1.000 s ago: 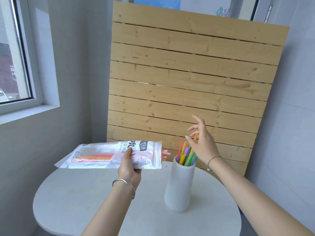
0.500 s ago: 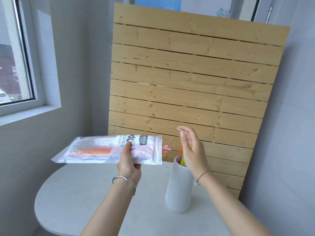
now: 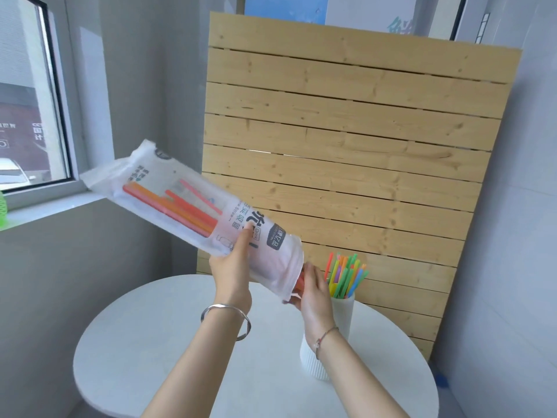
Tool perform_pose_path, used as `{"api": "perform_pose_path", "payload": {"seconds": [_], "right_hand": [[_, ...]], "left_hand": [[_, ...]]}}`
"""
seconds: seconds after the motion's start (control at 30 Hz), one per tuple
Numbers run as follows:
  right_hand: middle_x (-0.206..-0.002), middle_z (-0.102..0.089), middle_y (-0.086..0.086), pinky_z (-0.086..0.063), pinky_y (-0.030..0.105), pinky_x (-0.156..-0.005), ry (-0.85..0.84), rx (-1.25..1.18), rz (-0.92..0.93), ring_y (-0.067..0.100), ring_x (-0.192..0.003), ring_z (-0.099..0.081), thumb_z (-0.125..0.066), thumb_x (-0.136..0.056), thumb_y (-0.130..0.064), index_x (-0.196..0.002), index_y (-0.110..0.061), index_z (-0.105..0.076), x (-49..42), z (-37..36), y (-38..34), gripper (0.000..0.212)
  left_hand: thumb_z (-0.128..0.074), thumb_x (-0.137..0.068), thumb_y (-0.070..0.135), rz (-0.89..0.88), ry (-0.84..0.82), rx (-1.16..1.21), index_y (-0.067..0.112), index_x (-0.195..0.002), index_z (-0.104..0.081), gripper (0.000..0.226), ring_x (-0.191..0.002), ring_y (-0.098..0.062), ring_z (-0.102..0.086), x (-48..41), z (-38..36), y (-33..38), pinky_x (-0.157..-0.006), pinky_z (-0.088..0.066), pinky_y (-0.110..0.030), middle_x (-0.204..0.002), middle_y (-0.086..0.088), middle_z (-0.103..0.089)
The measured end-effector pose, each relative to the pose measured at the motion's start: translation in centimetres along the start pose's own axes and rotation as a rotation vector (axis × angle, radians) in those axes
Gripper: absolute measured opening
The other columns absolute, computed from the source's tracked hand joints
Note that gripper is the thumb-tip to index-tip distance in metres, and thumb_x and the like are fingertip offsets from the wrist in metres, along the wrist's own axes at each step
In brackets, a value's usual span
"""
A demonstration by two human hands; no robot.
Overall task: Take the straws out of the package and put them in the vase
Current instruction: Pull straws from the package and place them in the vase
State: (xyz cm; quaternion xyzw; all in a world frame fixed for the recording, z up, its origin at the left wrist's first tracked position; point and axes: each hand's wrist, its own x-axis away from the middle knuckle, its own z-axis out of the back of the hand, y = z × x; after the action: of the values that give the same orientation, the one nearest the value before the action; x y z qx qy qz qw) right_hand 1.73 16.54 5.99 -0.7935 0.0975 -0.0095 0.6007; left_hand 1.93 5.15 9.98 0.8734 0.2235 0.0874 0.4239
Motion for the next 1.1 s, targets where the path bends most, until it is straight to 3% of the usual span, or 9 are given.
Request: {"api": "perform_pose_path", "payload": {"seconds": [0.1,0.2,0.33,0.5,0.67,0.77,0.87,1.03,1.1], "right_hand": [[-0.063,-0.05,0.003,-0.03,0.015,-0.036,-0.028,0.099,0.103,0.004,-0.038,-0.039,-0.049,-0.095,-0.015,-0.076,-0.013,-0.052,-0.4,0.8,-0.6,0.019],[-0.067,-0.055,0.006,-0.03,0.013,-0.037,-0.092,0.178,0.148,0.004,-0.044,-0.044,-0.057,-0.091,-0.014,-0.075,-0.012,-0.052,-1.0,1.8,-2.0,0.017],[-0.058,-0.051,0.006,-0.032,0.016,-0.033,-0.09,0.292,0.287,0.003,-0.032,-0.041,-0.064,-0.086,-0.013,-0.073,-0.009,-0.054,-1.8,3.3,-5.1,0.017],[-0.053,-0.046,0.002,-0.034,0.015,-0.035,0.188,0.033,0.453,0.002,-0.034,-0.041,-0.064,-0.087,-0.016,-0.071,-0.013,-0.055,-3.0,4.8,-8.9,0.018],[-0.046,-0.047,-0.007,-0.034,0.018,-0.037,0.098,0.013,0.282,0.005,-0.036,-0.041,-0.065,-0.086,-0.024,-0.069,-0.013,-0.056,-3.0,4.6,-8.6,0.022],[-0.051,-0.052,-0.001,-0.036,0.016,-0.036,-0.087,0.258,0.172,0.008,-0.039,-0.045,-0.062,-0.087,-0.03,-0.079,-0.006,-0.067,-2.4,4.0,-7.2,0.026],[-0.047,-0.055,-0.003,-0.039,0.017,-0.036,-0.044,0.308,0.223,0.008,-0.038,-0.05,-0.055,-0.092,-0.032,-0.066,-0.011,-0.066,-2.2,3.6,-7.2,0.035],[-0.036,-0.051,-0.005,-0.031,0.015,-0.032,0.142,0.086,0.329,0.005,-0.029,-0.041,-0.054,-0.092,-0.027,-0.055,-0.009,-0.059,-3.0,4.8,-9.5,0.042],[-0.035,-0.05,-0.008,-0.028,0.015,-0.031,0.167,0.02,0.348,0.004,-0.029,-0.037,-0.056,-0.091,-0.027,-0.056,-0.009,-0.059,-3.1,5.0,-9.8,0.04]], "left_hand": [[-0.077,-0.078,0.03,0.105,0.05,0.054,0.014,-0.112,-0.067,0.039,-0.091,-0.016,-0.069,-0.6,0.9,-0.4,-0.082,-0.054,-0.028,-0.102,0.002,-0.073],[-0.073,-0.081,0.031,0.237,0.063,0.11,0.018,-0.098,-0.066,0.023,-0.076,-0.014,-0.063,-1.1,1.8,-1.1,-0.073,-0.053,-0.026,-0.09,0.003,-0.067],[-0.066,-0.088,0.028,0.383,0.047,0.255,0.017,-0.1,-0.061,0.017,-0.082,-0.017,-0.062,-1.4,2.9,-2.0,-0.09,-0.052,-0.03,-0.104,-0.002,-0.063],[-0.064,-0.089,0.028,0.509,0.079,0.395,0.019,-0.086,-0.061,0.009,-0.074,-0.012,-0.065,-1.0,3.4,-2.7,-0.061,-0.054,-0.023,-0.087,0.002,-0.068],[-0.062,-0.091,0.02,0.572,0.077,0.428,0.016,-0.082,-0.06,0.011,-0.054,-0.012,-0.069,-0.3,2.4,-3.0,-0.063,-0.055,-0.023,-0.065,0.0,-0.072],[-0.06,-0.093,0.019,0.56,0.042,0.417,0.015,-0.085,-0.059,0.009,-0.071,-0.014,-0.065,0.1,1.5,-3.2,-0.075,-0.051,-0.025,-0.084,-0.002,-0.067],[-0.06,-0.093,0.02,0.527,0.025,0.391,0.016,-0.085,-0.06,0.009,-0.078,-0.015,-0.063,0.1,1.2,-3.3,-0.081,-0.051,-0.026,-0.092,-0.002,-0.065],[-0.059,-0.093,0.021,0.492,0.086,0.411,0.017,-0.079,-0.058,0.015,-0.049,-0.01,-0.067,-0.3,2.1,-3.0,-0.049,-0.054,-0.018,-0.065,0.002,-0.069],[-0.058,-0.094,0.019,0.509,0.092,0.419,0.016,-0.08,-0.058,0.014,-0.048,-0.009,-0.067,-0.1,2.1,-3.1,-0.05,-0.054,-0.021,-0.055,0.003,-0.069]]}}
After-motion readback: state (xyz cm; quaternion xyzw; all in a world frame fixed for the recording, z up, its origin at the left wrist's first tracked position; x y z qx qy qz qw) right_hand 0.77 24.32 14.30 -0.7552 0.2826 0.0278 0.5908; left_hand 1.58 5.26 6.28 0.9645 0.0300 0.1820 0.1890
